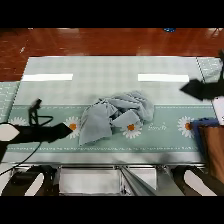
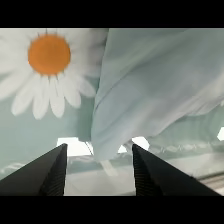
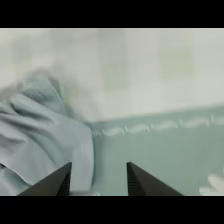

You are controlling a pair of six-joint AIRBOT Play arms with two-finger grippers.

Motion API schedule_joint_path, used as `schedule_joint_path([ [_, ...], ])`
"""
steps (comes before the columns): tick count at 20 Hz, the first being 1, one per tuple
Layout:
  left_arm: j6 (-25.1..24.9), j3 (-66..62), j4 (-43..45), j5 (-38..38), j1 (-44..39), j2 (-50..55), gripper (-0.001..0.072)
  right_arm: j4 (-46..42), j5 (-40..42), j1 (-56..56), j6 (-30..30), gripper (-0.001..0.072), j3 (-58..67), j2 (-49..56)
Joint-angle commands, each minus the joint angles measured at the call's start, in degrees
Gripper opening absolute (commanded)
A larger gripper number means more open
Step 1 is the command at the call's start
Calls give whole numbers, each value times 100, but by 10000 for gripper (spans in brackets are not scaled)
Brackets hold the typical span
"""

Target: Fold the shirts.

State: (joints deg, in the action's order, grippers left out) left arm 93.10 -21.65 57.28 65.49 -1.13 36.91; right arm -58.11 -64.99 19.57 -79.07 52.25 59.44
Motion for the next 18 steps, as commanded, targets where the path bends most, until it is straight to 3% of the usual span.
schedule_joint_path([
  [1,-428,557,-841,-76,-9,645,503,614,203,595,354,406,-1641,-485],
  [7,-1309,544,-2004,-1163,-787,2090,502,726,483,-74,372,406,-2304,-361],
  [8,-1449,498,-2092,-1344,-879,2310,457,728,483,-190,348,407,-2306,-297],
  [9,-1650,393,-2092,-1360,-876,2505,136,723,472,-313,326,406,-2306,-221],
  [10,-1908,249,-2090,-1259,-844,2645,20,750,437,-481,304,406,-2306,-120],
  [12,-2149,-46,-2087,-970,-758,2686,17,911,492,-918,302,406,-2304,142],
  [18,-2177,-490,-2087,-885,-737,2680,17,2142,1611,-1958,433,406,-2153,1263],
])
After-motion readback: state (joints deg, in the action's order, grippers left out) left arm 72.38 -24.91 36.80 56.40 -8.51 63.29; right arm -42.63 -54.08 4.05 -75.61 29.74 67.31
